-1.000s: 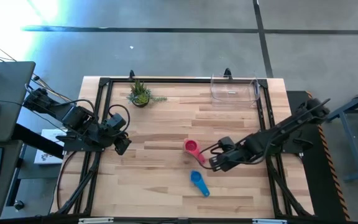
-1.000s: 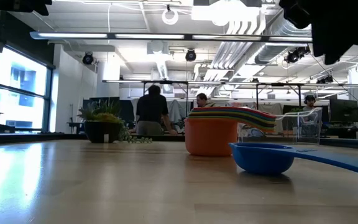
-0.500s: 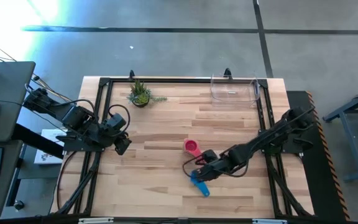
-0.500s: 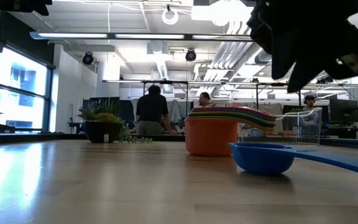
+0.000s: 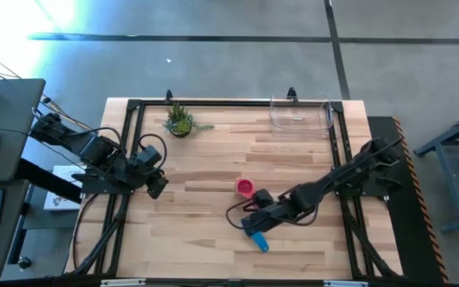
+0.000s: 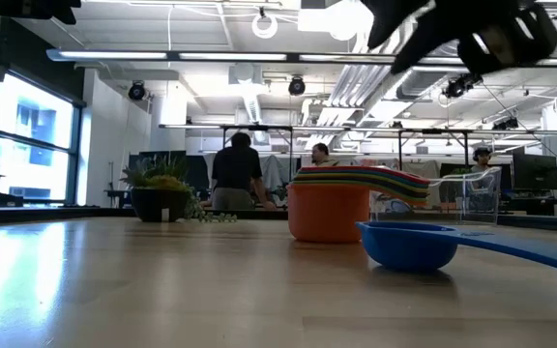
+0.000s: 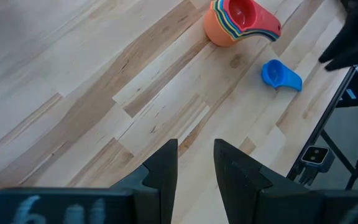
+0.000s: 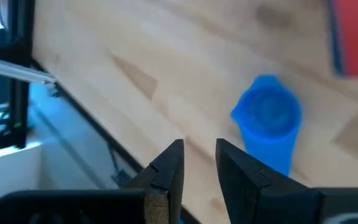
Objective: Nest measuring cups in basket
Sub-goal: Stack the blue measuring cup on top of the red measuring cup
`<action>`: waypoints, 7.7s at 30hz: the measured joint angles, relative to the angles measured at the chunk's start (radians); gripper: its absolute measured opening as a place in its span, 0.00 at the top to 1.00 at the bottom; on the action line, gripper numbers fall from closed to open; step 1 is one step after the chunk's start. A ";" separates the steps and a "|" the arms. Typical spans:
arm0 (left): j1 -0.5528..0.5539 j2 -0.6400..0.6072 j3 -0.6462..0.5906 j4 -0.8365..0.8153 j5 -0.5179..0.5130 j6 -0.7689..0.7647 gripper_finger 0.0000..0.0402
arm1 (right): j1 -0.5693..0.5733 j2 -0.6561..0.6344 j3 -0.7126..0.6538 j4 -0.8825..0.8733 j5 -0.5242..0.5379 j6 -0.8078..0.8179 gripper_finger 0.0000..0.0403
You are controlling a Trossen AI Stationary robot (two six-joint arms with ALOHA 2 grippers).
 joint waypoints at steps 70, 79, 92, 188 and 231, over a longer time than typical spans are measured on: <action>0.000 0.000 0.000 0.000 -0.015 0.000 0.76 | -0.009 0.265 0.076 -0.204 -0.058 -0.003 0.97; 0.000 0.000 0.000 0.000 -0.016 0.000 0.76 | -0.010 0.262 0.143 -0.202 -0.112 -0.048 0.99; 0.000 0.000 0.000 0.000 -0.016 0.000 0.76 | -0.131 0.261 0.356 -0.498 -0.055 -0.304 0.99; 0.003 0.047 0.000 0.008 -0.066 -0.020 0.76 | -0.388 -0.030 -0.070 -0.147 -0.134 -0.354 1.00; 0.003 0.048 0.000 0.008 -0.068 -0.026 0.76 | -0.409 -0.006 -0.071 -0.123 -0.153 -0.397 0.98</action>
